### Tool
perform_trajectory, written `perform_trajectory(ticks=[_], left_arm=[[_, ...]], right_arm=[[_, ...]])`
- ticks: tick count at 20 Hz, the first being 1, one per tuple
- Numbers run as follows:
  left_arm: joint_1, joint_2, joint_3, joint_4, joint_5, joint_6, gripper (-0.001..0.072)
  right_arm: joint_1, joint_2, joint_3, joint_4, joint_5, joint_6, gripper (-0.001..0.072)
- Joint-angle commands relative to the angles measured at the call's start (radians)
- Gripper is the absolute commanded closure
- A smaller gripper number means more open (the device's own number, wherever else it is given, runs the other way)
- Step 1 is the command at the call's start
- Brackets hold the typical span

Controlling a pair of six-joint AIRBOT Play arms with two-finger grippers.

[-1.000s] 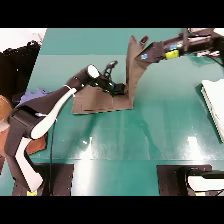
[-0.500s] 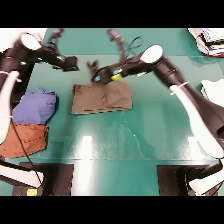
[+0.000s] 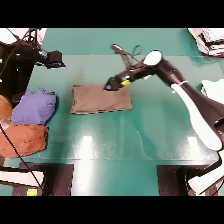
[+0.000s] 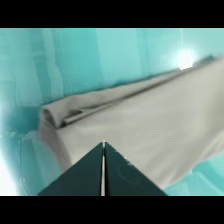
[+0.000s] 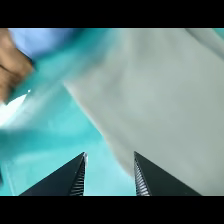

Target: Fold the shirts.

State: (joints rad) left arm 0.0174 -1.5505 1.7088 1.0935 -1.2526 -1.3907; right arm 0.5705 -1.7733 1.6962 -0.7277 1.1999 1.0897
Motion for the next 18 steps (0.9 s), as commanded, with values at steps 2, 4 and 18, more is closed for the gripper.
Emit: perform_trajectory(ticks=[2,4,18], left_arm=[[-0.04,0.003,0.0,0.002,-0.012,0.024,0.0679],[-0.049,0.002,0.0,0.001,-0.011,0.038,0.0679],[-0.048,-0.006,0.0,-0.008,0.011,0.037,0.0679]], right_arm=[[-0.22,0.062,-0.214,-0.058,0.066,0.083,0.0378],[-0.306,0.066,-0.313,-0.015,0.053,0.097,0.0257],[-0.138,-0.226,-0.098,0.213,-0.03,0.11,0.0273]])
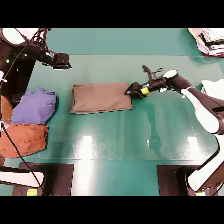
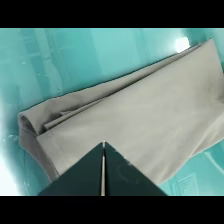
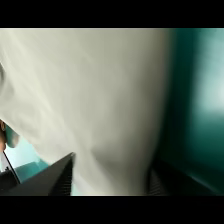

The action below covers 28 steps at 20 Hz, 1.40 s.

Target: Fold the shirts.

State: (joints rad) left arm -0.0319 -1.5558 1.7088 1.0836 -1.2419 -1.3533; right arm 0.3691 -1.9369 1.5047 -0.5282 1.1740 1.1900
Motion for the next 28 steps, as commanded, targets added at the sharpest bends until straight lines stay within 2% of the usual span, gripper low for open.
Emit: perform_trajectory(ticks=[1,2,3,4,5,8,11,15,18,23,28], left_arm=[[0.001,0.0,0.0,0.002,-0.001,0.0,0.0679],[0.0,0.0,0.0,0.001,-0.003,-0.001,0.0679],[0.0,0.0,0.0,0.001,-0.009,-0.001,0.0679],[0.0,0.0,0.0,0.0,-0.018,-0.001,0.0679],[0.0,0.0,0.0,0.0,-0.028,-0.001,0.068],[0.0,0.0,0.0,-0.006,-0.047,-0.01,0.068],[0.0,0.001,0.0,-0.079,-0.082,-0.009,0.0679],[-0.058,0.001,0.0,-0.09,-0.061,-0.009,0.068],[-0.138,0.001,0.0,-0.09,0.001,-0.009,0.0679],[-0.228,0.001,0.0,-0.09,0.086,-0.008,0.0679],[-0.259,0.0,0.0,-0.09,0.101,-0.008,0.0679]], right_arm=[[0.087,-0.083,0.13,0.013,-0.002,0.01,0.0308],[0.107,-0.097,0.161,0.011,-0.003,0.01,0.0309],[0.122,-0.104,0.183,0.005,-0.006,0.01,0.0361],[0.132,-0.105,0.201,0.0,-0.01,0.002,0.0589],[0.134,-0.105,0.216,0.001,-0.011,-0.006,0.0696],[0.115,-0.095,0.277,0.0,0.024,-0.005,0.0698],[0.035,-0.005,0.282,-0.114,0.035,0.018,0.0698],[-0.173,0.163,0.281,-0.316,0.091,0.058,0.0697],[-0.382,0.272,0.281,-0.4,0.115,0.069,0.0697],[-0.733,0.333,0.281,-0.414,0.112,0.069,0.0698],[-0.95,0.316,0.281,-0.355,0.091,0.069,0.0698]])
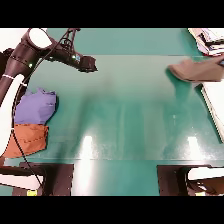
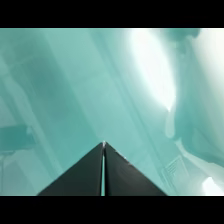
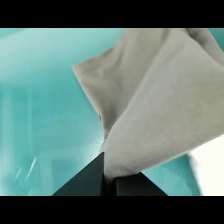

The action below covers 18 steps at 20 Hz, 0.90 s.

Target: Fold the shirts.

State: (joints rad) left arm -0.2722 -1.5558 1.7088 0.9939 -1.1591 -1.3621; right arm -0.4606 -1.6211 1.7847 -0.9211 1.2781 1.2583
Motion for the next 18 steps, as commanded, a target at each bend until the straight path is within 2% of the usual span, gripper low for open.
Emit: perform_trajectory(ticks=[1,3,11,18], left_arm=[[-0.019,0.001,0.0,-0.002,0.018,0.0,0.0679],[-0.019,0.0,0.0,-0.001,0.019,0.0,0.0679],[-0.019,0.0,0.0,0.0,0.017,0.001,0.0679],[-0.019,0.0,0.0,0.001,0.014,0.002,0.0679]], right_arm=[[-0.143,0.0,0.002,0.068,-0.021,0.001,0.0698],[-0.172,0.0,0.023,0.119,-0.04,-0.003,0.0698],[-0.173,0.011,0.284,0.07,0.035,-0.05,0.0698],[-0.274,0.157,0.091,0.027,0.086,-0.112,0.0697]])
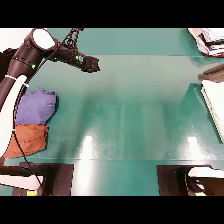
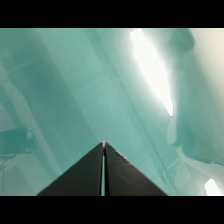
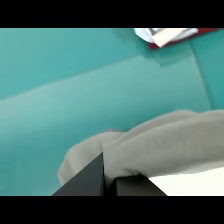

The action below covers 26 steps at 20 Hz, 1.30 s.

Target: Fold the shirts.

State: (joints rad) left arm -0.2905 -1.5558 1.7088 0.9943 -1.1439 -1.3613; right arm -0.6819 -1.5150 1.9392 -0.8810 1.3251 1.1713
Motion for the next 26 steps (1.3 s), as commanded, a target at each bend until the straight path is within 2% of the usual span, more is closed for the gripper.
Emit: perform_trajectory(ticks=[1,4,9,10,12,13,14,15,16,20,23,26], left_arm=[[-0.001,0.0,0.0,0.001,-0.001,0.001,0.0679],[-0.001,0.0,0.0,0.001,-0.001,0.008,0.0679],[-0.001,0.0,0.0,0.001,-0.001,0.008,0.0679],[-0.001,0.0,0.0,0.001,-0.001,0.008,0.0679],[-0.001,0.0,0.0,0.001,0.0,0.008,0.0679],[-0.001,0.0,0.0,0.001,0.0,0.008,0.0679],[-0.001,0.0,0.0,0.001,0.0,0.008,0.0679],[0.0,0.0,0.0,0.001,0.0,0.008,0.0679],[-0.001,0.0,0.0,0.001,0.0,0.008,0.0679],[-0.001,0.0,0.0,0.0,0.002,0.008,0.0679],[0.0,0.001,0.0,0.0,0.008,0.008,0.0679],[-0.001,0.001,0.0,-0.003,0.007,0.007,0.0678]], right_arm=[[-0.083,0.069,-0.095,-0.013,0.068,-0.04,0.0697],[-0.193,0.119,-0.212,-0.023,0.132,-0.055,0.0696],[-0.335,0.206,-0.42,-0.251,0.166,-0.054,0.0695],[-0.356,0.222,-0.457,-0.276,0.166,-0.053,0.0669],[-0.407,0.252,-0.534,-0.293,0.156,-0.053,0.0471],[-0.426,0.262,-0.562,-0.292,0.148,-0.053,0.0394],[-0.44,0.272,-0.586,-0.29,0.14,-0.054,0.032],[-0.446,0.278,-0.597,-0.288,0.135,-0.053,0.0295],[-0.446,0.278,-0.593,-0.264,0.135,-0.053,0.0294],[-0.377,0.277,-0.528,0.008,0.114,-0.053,0.0295],[-0.183,0.278,-0.479,0.142,0.117,-0.053,0.0297],[0.081,0.277,-0.462,0.175,0.118,-0.054,0.0297]])
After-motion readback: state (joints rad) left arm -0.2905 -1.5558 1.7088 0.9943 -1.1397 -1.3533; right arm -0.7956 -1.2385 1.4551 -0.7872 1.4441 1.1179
